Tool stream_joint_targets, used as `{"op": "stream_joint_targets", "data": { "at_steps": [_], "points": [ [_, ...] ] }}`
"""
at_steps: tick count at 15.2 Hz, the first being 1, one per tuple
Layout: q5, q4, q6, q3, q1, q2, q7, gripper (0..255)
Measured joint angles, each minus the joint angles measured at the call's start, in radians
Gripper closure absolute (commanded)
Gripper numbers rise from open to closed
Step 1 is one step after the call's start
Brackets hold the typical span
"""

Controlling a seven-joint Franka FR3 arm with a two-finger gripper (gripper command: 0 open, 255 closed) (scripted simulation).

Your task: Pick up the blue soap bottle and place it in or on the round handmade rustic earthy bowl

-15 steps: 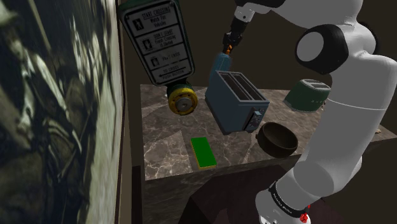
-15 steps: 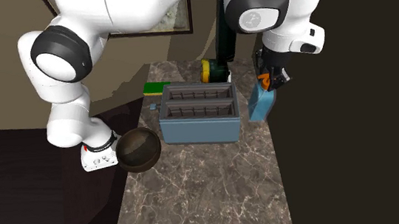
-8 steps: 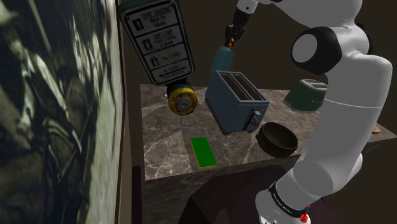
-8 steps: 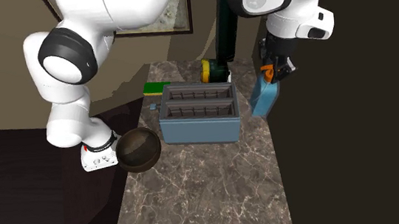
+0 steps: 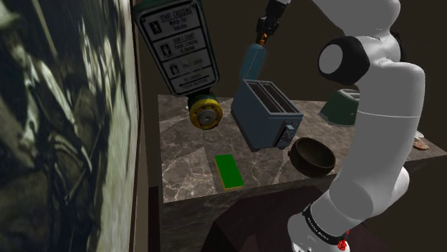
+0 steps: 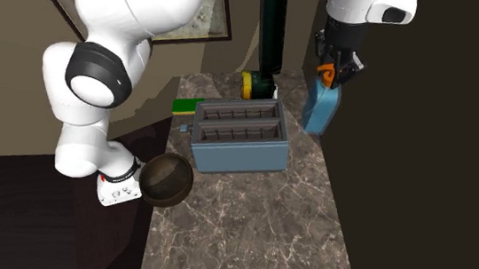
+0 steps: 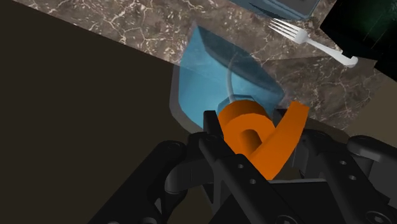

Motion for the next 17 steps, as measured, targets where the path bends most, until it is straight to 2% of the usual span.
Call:
{"op": "stream_joint_targets", "data": {
  "at_steps": [1, 6, 11, 17],
  "points": [
    [-0.005, -0.026, 0.002, -0.002, 0.004, -0.023, -0.002, 255],
    [-0.069, -0.401, 0.102, -0.017, 0.055, -0.303, -0.012, 255],
    [-0.125, -0.649, 0.137, -0.016, 0.069, -0.524, -0.01, 255],
    [-0.179, -0.845, 0.118, -0.009, 0.061, -0.745, -0.007, 255]
  ]
}}
